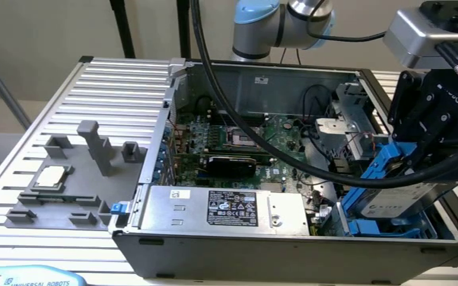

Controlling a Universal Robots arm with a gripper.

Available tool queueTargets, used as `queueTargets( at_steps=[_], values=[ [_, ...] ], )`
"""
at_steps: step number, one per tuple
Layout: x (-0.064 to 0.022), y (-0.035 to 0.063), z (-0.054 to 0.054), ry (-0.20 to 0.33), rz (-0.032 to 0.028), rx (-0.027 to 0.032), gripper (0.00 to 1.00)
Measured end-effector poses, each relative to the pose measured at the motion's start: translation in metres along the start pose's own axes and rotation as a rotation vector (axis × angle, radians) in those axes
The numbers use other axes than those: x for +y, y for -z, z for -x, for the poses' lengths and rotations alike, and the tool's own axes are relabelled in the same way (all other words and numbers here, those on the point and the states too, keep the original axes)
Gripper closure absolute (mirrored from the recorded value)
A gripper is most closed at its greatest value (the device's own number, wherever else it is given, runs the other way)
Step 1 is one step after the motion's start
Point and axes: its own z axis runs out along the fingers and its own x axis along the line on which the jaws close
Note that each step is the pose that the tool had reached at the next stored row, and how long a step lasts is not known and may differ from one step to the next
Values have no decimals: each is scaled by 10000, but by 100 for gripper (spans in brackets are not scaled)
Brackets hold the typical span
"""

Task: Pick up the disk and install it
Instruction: 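Insert the disk into the insertion slot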

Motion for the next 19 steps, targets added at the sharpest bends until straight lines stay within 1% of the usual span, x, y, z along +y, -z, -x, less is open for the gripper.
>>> queueTargets(
  at_steps=[12,19],
  values=[
    [-3,-108,13,95,5,1,67],
    [-31,-200,12,156,8,0,67]
  ],
)
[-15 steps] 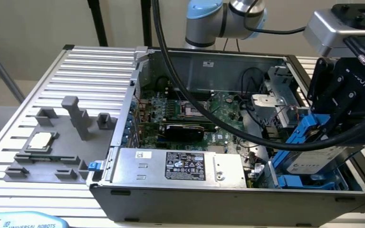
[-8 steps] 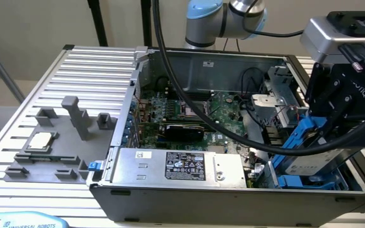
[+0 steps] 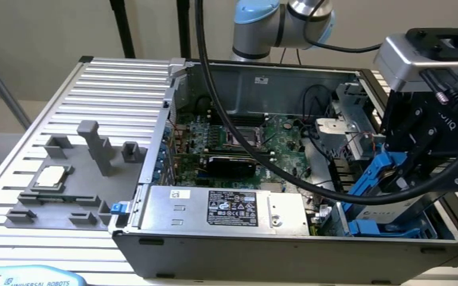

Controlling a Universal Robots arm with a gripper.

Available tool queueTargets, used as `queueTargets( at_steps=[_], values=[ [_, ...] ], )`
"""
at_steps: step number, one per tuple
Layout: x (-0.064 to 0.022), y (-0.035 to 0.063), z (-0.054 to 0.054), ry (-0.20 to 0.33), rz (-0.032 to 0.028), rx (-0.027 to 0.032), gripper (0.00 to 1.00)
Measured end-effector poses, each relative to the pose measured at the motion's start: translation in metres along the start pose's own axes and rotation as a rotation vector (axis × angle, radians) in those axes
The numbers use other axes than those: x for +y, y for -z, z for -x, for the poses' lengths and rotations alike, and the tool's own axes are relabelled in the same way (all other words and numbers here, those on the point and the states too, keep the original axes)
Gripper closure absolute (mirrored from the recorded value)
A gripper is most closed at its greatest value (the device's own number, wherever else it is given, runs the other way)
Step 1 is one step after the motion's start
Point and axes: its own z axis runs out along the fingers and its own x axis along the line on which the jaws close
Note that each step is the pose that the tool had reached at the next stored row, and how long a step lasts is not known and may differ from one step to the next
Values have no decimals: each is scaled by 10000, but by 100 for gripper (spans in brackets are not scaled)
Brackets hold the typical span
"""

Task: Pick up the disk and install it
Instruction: 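Insert the disk into the insertion slot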

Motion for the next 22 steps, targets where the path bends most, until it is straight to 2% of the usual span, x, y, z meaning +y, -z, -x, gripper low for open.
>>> queueTargets(
  at_steps=[22],
  values=[
    [6,-238,-13,232,12,0,67]
  ],
)
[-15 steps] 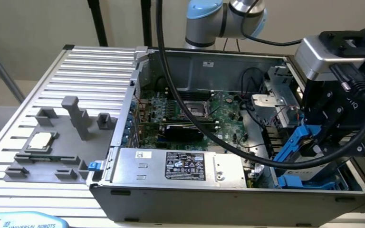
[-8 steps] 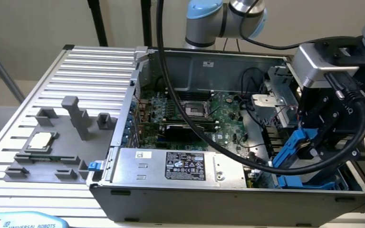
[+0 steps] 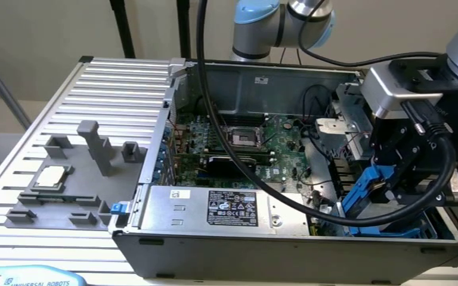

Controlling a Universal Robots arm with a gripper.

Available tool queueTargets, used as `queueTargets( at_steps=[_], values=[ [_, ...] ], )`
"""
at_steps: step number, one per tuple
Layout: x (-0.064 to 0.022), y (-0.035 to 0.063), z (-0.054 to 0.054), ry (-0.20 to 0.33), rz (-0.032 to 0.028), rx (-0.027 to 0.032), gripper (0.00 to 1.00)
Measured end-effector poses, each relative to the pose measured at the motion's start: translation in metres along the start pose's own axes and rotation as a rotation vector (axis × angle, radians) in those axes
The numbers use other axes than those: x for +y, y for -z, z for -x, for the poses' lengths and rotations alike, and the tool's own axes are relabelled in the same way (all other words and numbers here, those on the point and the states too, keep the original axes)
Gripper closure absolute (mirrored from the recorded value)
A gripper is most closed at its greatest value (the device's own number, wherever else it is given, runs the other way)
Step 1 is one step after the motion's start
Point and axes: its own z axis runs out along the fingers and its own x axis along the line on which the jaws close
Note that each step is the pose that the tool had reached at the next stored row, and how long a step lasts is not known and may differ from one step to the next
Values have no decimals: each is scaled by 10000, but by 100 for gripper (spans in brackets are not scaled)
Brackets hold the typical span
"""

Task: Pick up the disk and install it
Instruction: 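Insert the disk into the insertion slot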

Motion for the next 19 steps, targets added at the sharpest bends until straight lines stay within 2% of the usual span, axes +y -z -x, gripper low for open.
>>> queueTargets(
  at_steps=[6,7,19],
  values=[
    [3,-36,-1,65,3,0,67],
    [3,-37,-2,70,4,1,61],
    [-20,-5,0,76,4,-23,61]
  ],
)
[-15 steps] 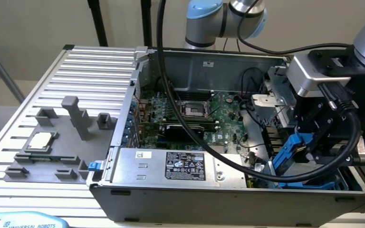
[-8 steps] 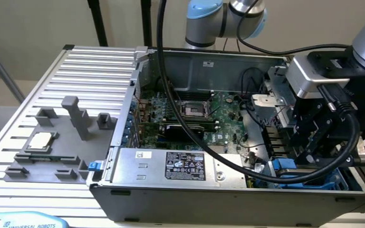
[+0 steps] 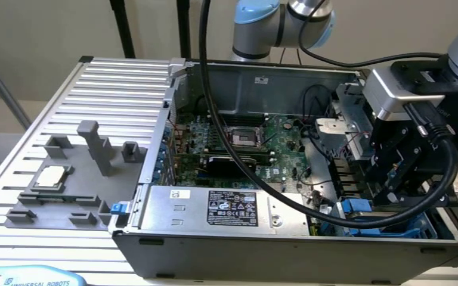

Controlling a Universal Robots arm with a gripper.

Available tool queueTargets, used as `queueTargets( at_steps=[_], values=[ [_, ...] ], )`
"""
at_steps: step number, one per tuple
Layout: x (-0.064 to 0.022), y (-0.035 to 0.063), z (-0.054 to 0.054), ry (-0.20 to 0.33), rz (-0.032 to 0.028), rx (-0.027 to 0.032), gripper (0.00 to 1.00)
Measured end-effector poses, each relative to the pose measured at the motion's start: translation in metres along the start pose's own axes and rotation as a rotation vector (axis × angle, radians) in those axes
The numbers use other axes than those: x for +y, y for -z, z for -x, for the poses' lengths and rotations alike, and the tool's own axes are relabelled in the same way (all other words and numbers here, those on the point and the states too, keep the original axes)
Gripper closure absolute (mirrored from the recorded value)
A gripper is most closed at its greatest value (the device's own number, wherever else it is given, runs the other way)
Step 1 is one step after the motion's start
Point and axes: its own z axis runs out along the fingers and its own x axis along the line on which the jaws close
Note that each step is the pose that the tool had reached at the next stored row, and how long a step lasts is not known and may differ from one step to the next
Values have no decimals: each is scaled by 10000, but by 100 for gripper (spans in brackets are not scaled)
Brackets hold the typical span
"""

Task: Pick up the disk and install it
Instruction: 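Insert the disk into the insertion slot, then insert the first disk wire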

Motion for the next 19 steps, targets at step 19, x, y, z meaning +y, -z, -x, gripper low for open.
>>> queueTargets(
  at_steps=[19],
  values=[
    [-122,53,35,2,-3,-61,61]
  ],
)
